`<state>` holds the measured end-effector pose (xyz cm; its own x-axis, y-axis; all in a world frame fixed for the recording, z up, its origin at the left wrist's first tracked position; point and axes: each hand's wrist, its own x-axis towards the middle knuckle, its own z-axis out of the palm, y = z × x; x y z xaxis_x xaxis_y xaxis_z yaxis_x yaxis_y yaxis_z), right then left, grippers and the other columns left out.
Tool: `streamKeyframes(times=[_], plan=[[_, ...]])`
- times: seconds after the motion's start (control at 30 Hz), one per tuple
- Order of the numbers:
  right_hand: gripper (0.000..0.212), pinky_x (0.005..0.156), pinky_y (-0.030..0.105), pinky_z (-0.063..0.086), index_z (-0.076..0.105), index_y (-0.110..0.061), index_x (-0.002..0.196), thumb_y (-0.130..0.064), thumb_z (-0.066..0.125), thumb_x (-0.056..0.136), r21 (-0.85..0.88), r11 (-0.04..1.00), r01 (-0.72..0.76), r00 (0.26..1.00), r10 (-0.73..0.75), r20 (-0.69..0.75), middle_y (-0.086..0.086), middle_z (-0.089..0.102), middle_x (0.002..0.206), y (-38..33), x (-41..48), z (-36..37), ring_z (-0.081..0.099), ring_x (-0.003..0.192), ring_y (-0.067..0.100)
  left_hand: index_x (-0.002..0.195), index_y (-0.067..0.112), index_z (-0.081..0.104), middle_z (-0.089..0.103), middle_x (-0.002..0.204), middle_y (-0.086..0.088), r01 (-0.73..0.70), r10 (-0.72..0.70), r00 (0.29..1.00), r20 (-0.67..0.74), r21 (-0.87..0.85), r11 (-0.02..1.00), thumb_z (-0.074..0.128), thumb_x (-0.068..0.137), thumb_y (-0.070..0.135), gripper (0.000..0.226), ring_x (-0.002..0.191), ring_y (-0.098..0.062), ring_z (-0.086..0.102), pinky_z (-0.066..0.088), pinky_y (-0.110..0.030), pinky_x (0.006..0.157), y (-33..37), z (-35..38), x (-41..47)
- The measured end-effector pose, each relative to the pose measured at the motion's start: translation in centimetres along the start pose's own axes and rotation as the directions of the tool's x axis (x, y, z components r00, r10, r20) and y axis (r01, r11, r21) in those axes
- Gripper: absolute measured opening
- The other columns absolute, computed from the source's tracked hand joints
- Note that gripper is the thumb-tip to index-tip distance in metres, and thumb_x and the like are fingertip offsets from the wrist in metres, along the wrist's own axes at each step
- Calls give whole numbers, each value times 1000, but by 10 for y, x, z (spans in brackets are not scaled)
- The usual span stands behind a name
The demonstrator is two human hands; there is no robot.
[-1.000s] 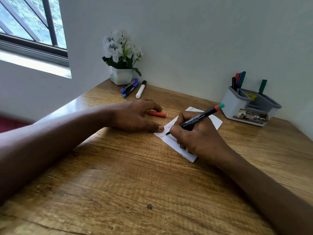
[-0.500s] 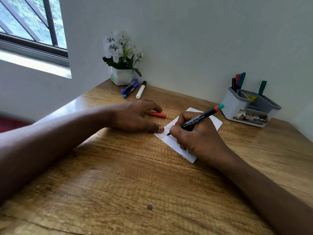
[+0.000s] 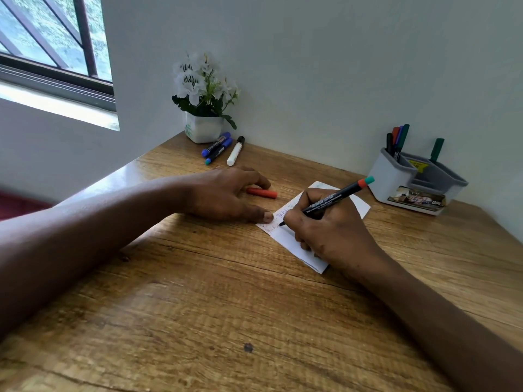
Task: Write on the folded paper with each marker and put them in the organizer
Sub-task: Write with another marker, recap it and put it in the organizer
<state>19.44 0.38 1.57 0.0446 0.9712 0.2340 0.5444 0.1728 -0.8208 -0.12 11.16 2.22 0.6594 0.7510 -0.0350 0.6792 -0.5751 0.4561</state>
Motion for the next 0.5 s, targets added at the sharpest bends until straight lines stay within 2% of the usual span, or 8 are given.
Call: streamKeyframes(times=[0.13, 0.37, 0.5], plan=[[15, 45, 15, 45, 68, -11, 76, -20, 75, 85, 36, 999, -10, 999, 12, -51, -3, 66, 54, 1, 0, 0, 61, 46, 5, 149, 38, 39, 39, 155, 8, -10, 10, 1000, -3, 2, 1000, 64, 84, 65, 75, 134, -15, 41, 42, -39, 107, 0, 0, 0], [19, 45, 15, 45, 63, -16, 71, -21, 75, 85, -23, 1000, -5, 1000, 5, -14, -5, 65, 53, 0, 1, 0, 61, 46, 4, 149, 38, 38, 39, 156, 8, -7, 7, 1000, 0, 2, 1000, 63, 84, 66, 76, 135, -15, 41, 42, -39, 107, -1, 0, 0], [16, 44, 15, 44, 66, -15, 75, -21, 75, 86, 9, 999, -31, 999, 31, -11, -4, 67, 55, 1, 1, 0, 62, 46, 5, 149, 38, 39, 39, 155, 9, -9, 9, 1000, 2, -7, 1000, 64, 85, 65, 74, 134, -15, 41, 42, -39, 106, -1, -1, 1]])
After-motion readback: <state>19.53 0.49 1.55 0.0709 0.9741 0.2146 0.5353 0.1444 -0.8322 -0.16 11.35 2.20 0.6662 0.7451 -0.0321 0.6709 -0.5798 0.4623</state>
